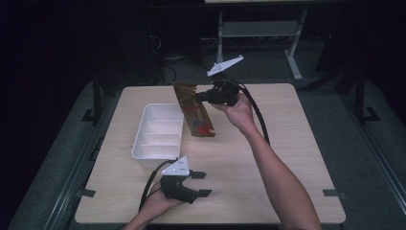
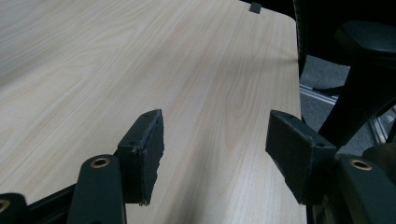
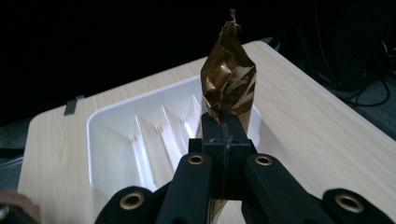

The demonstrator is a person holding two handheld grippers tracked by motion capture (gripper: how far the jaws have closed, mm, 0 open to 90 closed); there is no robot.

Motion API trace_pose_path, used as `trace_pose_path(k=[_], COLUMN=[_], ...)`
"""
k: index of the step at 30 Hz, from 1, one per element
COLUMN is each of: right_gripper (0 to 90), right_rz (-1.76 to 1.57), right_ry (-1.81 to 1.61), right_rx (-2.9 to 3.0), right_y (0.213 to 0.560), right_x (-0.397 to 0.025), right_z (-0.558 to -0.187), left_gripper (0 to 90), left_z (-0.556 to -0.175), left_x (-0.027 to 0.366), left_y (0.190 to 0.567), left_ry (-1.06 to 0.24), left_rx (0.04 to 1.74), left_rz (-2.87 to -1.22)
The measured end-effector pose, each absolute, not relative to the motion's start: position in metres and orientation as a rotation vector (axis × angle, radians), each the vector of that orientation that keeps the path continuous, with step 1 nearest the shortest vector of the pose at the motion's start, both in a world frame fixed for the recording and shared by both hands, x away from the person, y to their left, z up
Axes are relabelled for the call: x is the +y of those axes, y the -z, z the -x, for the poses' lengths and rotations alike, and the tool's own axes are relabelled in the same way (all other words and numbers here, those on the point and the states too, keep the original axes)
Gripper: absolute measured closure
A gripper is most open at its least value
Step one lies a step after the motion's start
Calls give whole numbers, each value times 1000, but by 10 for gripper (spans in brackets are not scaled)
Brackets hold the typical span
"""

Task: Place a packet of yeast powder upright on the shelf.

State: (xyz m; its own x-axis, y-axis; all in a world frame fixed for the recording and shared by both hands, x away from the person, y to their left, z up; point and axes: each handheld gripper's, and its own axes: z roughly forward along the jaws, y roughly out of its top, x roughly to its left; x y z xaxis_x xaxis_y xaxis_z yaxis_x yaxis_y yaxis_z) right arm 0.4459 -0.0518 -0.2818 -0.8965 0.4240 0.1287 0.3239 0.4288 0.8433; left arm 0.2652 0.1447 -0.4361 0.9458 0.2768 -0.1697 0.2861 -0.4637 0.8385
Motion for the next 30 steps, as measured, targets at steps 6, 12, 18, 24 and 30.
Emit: trace_pose_path(k=[6, 12, 18, 24, 30], right_gripper=[900, 900, 900, 900, 900], right_rz=[-634, -610, -590, -591, -598], right_ry=[-1481, -1513, -1506, -1535, -1530], right_rx=[2562, 2569, 2559, 2539, 2508], right_y=[276, 276, 277, 279, 283], right_x=[-32, -6, 16, 36, 48], right_z=[-456, -473, -487, -504, -516], left_gripper=[359, 349, 344, 344, 344], left_z=[-266, -266, -267, -266, -267], left_x=[147, 149, 152, 154, 155], left_y=[436, 437, 436, 437, 439], left_ry=[16, 4, 1, 0, 4], left_rx=[414, 411, 417, 413, 418], left_rz=[-2059, -2061, -2049, -2054, -2051])
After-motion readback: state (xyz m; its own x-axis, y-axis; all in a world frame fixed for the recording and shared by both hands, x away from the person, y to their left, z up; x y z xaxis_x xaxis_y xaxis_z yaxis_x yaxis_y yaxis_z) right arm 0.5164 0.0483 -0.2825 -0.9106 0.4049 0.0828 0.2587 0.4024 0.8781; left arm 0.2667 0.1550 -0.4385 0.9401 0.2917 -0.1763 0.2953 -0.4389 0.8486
